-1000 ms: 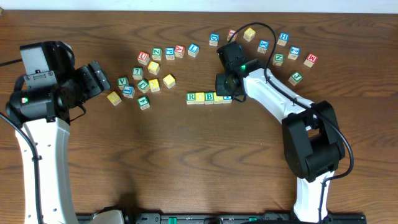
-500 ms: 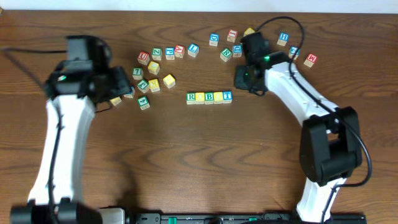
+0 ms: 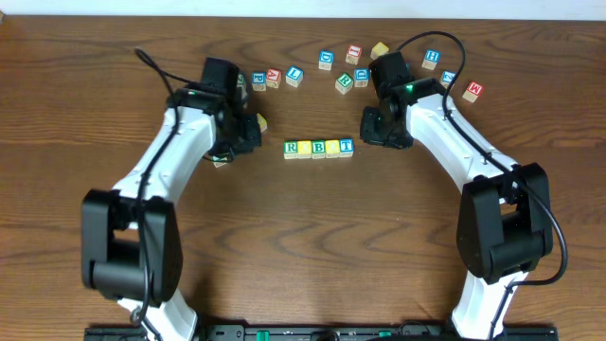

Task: Spell out ROBOT
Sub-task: 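Move the left gripper to the left end of the R block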

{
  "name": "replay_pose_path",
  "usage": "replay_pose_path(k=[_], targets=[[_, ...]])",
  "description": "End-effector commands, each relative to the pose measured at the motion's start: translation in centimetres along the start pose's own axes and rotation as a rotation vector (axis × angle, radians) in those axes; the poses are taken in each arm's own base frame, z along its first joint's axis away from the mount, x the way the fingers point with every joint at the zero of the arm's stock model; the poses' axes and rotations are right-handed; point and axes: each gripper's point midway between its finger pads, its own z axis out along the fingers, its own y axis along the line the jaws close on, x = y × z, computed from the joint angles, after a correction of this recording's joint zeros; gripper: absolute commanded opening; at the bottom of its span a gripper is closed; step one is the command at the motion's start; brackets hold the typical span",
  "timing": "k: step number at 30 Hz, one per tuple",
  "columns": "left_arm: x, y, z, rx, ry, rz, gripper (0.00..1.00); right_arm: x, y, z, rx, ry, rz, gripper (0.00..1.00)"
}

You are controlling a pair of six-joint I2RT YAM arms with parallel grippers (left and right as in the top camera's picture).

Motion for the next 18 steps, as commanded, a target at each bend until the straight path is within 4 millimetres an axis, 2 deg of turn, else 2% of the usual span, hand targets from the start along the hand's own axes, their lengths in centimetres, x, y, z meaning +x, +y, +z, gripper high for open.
replay_pose_path(k=[1,4,7,11,18], targets=[[0.5,0.0,2.0,0.016,0.039,-0.008,0.07,-0.4,-0.4,-0.6,-0.005,-0.012,0.023,0.16],[0.2,0.0,3.2,0.021,0.042,-0.003,0.08,-0.4,-0.4,-0.6,-0.004,-0.012,0.022,0.17],[0.1,-1.1,3.9,0.083,0.049,0.026,0.07,-0.5,-0.5,-0.6,0.002,-0.016,0.022,0.17],[-0.1,-1.9,4.2,0.122,0.042,0.037,0.08,-0.6,-0.7,-0.7,0.015,-0.022,0.021,0.17],[-0.1,-1.9,4.4,0.121,0.045,0.038,0.08,-0.6,-0.8,-0.7,0.020,-0.025,0.019,0.17]])
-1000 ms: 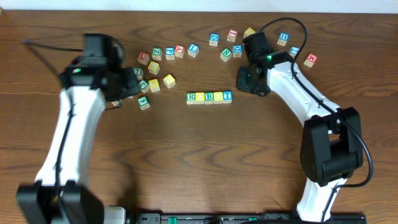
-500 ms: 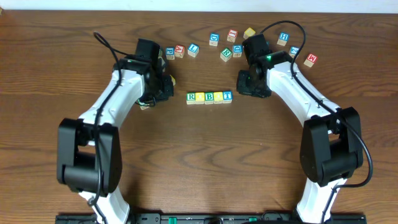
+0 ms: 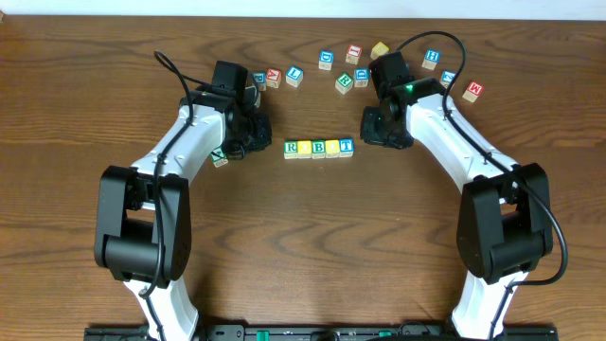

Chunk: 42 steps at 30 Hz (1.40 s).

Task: Spell out ROBOT
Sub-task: 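Move the left gripper to the left end of the R block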

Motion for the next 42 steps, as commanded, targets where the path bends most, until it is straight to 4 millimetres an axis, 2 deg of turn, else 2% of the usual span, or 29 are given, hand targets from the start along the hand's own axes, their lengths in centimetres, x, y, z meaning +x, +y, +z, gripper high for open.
replay_pose_path(k=[1,6,11,15,25,35,42], targets=[[0.7,0.1,0.9,0.008,0.030,0.013,0.08,-0.6,-0.7,-0.6,0.013,-0.023,0.019,0.17],[1.2,0.2,2.0,0.001,0.056,0.012,0.07,-0.7,-0.9,-0.7,0.022,-0.027,0.015,0.17],[1.8,-0.6,3.3,0.003,0.074,0.039,0.07,-0.7,-0.9,-0.7,0.023,-0.028,0.015,0.17],[1.4,-1.4,3.5,0.015,0.054,0.055,0.07,-0.7,-0.9,-0.7,0.027,-0.030,0.015,0.17],[1.4,-1.5,3.5,0.017,0.052,0.033,0.07,-0.7,-1.0,-0.7,0.029,-0.031,0.015,0.17],[2.8,-3.7,4.1,0.025,0.075,0.068,0.07,-0.7,-1.0,-0.7,0.030,-0.030,0.015,0.17],[2.9,-3.9,4.2,0.025,0.076,0.041,0.08,-0.6,-1.0,-0.7,0.031,-0.027,0.015,0.18]])
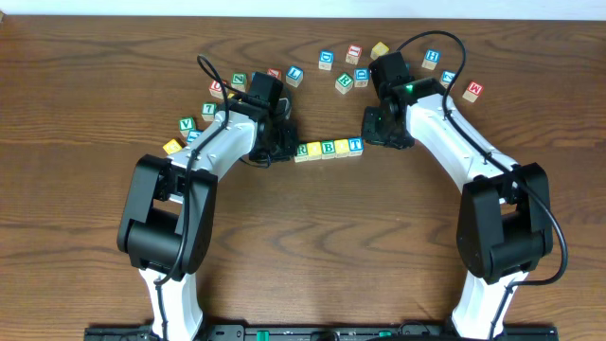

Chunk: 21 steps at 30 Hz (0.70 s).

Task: Spell out ROBOT
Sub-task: 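Move the left gripper to the left end of the R block, then squeeze the row between the left and right grippers to align it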

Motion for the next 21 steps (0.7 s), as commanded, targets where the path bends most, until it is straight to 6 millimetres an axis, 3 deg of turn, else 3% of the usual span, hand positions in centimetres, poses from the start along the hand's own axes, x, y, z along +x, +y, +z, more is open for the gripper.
replay_pose_path(k=[1,12,21], targets=[[0.2,0.1,0.2,0.008,0.010,-0.040,0.08,-0.5,-0.7,-0.6,0.011,-0.020,0.016,0.18],[-0.6,-0.5,0.2,0.025,-0.025,-0.026,0.07,0.3,-1.4,0.1,0.038,-0.002,0.015,0.18],[-0.1,-1.5,0.6,0.030,-0.019,-0.003,0.07,0.5,-1.5,0.5,0.036,-0.004,0.016,0.18]])
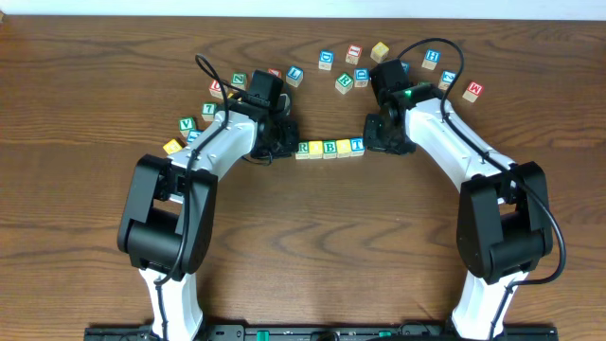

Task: Spell out ROBOT
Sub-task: 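Squeeze the row between the left and right grippers to align it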

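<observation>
A short row of letter blocks (329, 148) lies at the table's middle. R, B and T can be read on it, with yellow blocks between them. My left gripper (283, 145) is down at the row's left end, against the R block (303, 148). At the right end, my right gripper (375, 142) sits next to the T block (357, 146). From overhead both sets of fingers are hidden under the wrists, so neither gripper's state shows.
Loose letter blocks lie along the back: a left cluster with a green V block (187, 124) and a yellow block (172, 147), and others near a blue block (326, 59), a tan block (380, 49) and a red block (472, 91).
My right gripper has dropped slightly nearer the row's right end. The left gripper and the row stand almost where they were.
At first the row lay a little further left and my left gripper was well to its left among loose blocks. Then the left gripper was closer to the row. By 0.7 s ago it touched the R end and the row stood slightly further right, towards my right gripper.
</observation>
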{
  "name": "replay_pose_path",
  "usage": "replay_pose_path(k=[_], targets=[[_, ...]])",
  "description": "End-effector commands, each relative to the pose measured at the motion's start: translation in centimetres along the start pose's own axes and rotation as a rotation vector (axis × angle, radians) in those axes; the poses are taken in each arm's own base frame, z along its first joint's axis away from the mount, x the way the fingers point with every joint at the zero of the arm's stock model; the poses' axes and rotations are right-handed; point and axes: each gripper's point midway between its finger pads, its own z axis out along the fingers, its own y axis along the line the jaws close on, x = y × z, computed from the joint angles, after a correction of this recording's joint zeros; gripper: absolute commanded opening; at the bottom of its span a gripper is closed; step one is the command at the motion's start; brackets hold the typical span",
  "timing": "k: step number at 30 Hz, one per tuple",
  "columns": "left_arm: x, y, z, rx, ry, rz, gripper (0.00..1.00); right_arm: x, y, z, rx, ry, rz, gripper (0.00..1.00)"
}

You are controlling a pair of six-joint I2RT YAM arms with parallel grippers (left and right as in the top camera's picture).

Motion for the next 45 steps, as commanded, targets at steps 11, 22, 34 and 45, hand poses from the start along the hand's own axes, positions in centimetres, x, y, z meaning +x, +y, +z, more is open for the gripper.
replay_pose_path(k=[11,22,34,45], targets=[[0.8,-1.9,0.7,0.024,0.009,0.029,0.07,0.4,-1.1,1.4,0.008,-0.024,0.018,0.14],[0.4,-2.1,0.7,0.033,-0.008,0.035,0.07,0.2,-0.6,1.5,-0.020,-0.032,0.017,0.11],[0.2,-2.3,0.7,0.039,-0.018,0.025,0.07,0.5,-0.3,1.5,-0.036,-0.016,0.017,0.10],[0.8,-1.8,0.8,0.018,0.006,0.015,0.08,0.5,-0.3,1.5,-0.039,-0.013,0.016,0.15]])
